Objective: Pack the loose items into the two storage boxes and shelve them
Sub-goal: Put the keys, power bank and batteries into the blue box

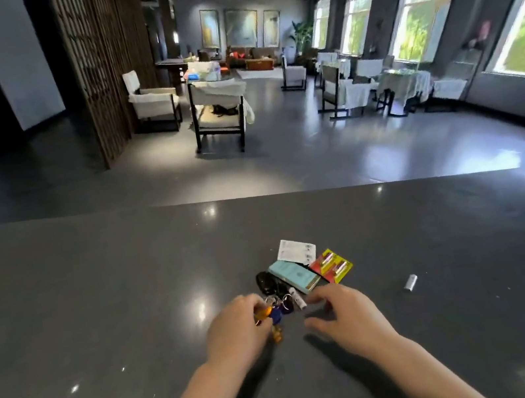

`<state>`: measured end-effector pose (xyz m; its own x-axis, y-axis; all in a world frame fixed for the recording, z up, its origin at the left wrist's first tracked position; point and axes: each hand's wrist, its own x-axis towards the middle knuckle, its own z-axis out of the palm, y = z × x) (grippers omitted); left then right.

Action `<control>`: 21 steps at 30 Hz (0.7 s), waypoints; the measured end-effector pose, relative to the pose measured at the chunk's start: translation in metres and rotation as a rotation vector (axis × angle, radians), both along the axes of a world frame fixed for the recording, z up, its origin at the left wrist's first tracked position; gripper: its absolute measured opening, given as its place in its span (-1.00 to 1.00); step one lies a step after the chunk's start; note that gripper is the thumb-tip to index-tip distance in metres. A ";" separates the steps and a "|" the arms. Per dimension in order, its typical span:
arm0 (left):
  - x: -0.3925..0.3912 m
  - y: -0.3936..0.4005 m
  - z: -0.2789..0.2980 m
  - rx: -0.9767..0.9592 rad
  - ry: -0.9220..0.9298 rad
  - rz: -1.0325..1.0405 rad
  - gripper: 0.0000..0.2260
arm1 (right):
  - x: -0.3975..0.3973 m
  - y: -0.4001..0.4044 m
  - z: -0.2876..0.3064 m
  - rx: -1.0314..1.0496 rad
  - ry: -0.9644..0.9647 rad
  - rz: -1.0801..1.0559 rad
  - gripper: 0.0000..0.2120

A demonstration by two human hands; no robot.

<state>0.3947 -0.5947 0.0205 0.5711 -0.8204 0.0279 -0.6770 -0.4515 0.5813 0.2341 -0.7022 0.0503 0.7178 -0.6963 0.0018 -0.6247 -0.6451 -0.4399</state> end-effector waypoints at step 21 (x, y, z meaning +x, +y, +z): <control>0.018 -0.051 -0.052 -0.056 -0.091 0.072 -0.86 | 0.060 -0.094 -0.059 0.002 0.300 0.283 -0.32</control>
